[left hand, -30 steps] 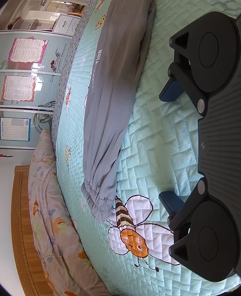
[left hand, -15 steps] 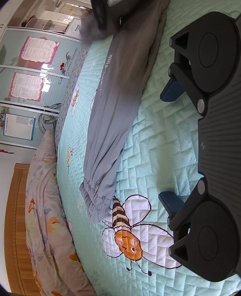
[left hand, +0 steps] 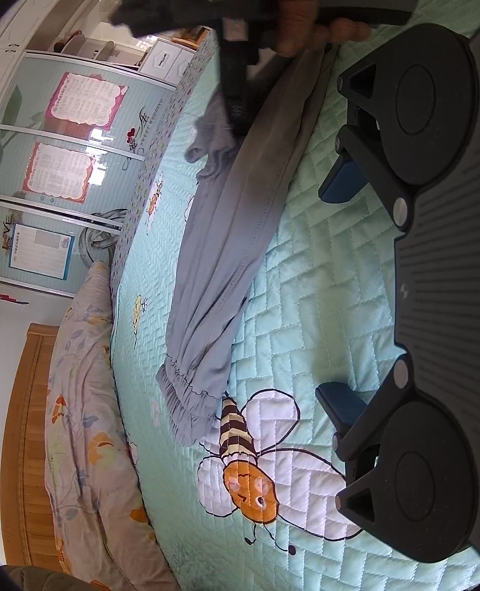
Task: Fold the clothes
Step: 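Drag the cuff end with the right gripper and release it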
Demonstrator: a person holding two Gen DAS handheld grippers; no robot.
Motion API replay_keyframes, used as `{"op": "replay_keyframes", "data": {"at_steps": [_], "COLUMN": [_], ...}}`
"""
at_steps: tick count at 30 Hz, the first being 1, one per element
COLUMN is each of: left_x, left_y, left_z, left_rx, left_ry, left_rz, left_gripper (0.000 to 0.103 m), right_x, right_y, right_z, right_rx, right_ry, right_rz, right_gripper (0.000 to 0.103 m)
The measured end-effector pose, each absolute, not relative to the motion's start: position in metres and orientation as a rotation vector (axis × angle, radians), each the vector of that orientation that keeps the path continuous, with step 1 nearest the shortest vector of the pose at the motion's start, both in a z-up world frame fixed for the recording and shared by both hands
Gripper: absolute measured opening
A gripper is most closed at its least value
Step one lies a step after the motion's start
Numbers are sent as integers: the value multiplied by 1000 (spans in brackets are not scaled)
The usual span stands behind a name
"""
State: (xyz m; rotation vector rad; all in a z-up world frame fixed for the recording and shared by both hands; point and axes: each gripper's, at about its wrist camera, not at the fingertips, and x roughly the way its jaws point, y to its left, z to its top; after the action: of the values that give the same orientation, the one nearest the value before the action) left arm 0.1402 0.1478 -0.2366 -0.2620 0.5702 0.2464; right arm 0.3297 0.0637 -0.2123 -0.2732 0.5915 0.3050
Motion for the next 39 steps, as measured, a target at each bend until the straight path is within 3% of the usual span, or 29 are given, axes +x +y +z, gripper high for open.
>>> {"op": "replay_keyframes", "data": {"at_steps": [2,5,7,9,17,25,32,34,39], "left_x": [139,139,140,140,140,140,136,132,123], "left_y": [150,150,149,149,149,148,156,162,207], "left_z": [-237,-237,-237,-237,-236,-236,-233,-231,-225], "left_rx": [-272,-274,-271,-270,-268,-267,-323,-365,-672], "left_ry": [565,564,566,566,568,569,539,514,406], "left_rz": [243,242,243,244,244,245,227,221,203], "left_gripper": [102,102,102,102,102,102,103,102,102], "right_x": [328,327,325,317,293,348,295,275,217], "right_y": [64,64,62,57,27,43,8,-18,-111], "right_z": [-217,-218,-213,-205,-171,-220,-181,-169,-170], "right_rx": [-279,-278,-248,-188,80,152,223,230,258], "right_ry": [600,602,609,603,439,710,500,459,433], "right_rz": [297,297,309,349,442,408,412,379,198], "right_gripper": [9,21,51,62,61,54,55,60,64]}}
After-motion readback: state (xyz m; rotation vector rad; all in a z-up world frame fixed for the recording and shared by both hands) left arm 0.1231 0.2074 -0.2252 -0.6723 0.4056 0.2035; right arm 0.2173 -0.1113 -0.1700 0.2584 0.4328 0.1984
